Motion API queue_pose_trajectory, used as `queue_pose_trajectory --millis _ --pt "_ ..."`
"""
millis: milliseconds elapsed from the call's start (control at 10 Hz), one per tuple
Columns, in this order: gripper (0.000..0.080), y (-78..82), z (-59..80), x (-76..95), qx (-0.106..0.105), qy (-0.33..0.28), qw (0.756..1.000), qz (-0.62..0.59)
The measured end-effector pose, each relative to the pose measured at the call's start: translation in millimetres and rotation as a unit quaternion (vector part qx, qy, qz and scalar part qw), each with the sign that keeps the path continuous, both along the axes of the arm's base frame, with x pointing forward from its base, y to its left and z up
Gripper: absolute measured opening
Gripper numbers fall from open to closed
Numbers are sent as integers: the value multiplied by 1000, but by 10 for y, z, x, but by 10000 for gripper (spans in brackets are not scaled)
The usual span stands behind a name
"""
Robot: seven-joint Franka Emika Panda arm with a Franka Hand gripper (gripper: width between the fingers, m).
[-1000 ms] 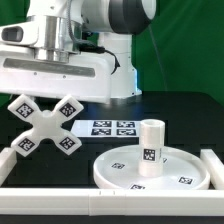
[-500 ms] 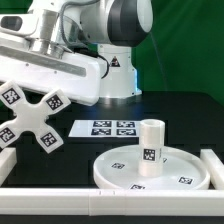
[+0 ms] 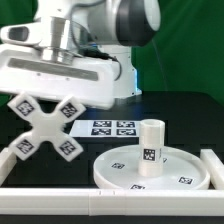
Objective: Assemble round table
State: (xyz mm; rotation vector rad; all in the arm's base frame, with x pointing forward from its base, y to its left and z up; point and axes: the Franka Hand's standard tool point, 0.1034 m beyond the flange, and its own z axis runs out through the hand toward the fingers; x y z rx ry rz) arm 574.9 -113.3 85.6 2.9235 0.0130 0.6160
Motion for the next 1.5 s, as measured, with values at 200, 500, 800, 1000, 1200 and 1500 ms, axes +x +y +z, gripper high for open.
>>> queue_pose_trajectory --millis 200,500,800,1000,1200,1500 --pt "225 24 6 4 -6 0 1000 -5" --pt "225 7 -4 -4 -6 1 1000 -8" --pt "225 -62 -227 -81 -3 17 1000 -16" --pt "225 -60 -339 -97 -4 22 1000 -16" --pt "225 -39 -403 -102 -13 15 1000 -13" --pt "225 -60 -513 -140 -23 12 1000 -14"
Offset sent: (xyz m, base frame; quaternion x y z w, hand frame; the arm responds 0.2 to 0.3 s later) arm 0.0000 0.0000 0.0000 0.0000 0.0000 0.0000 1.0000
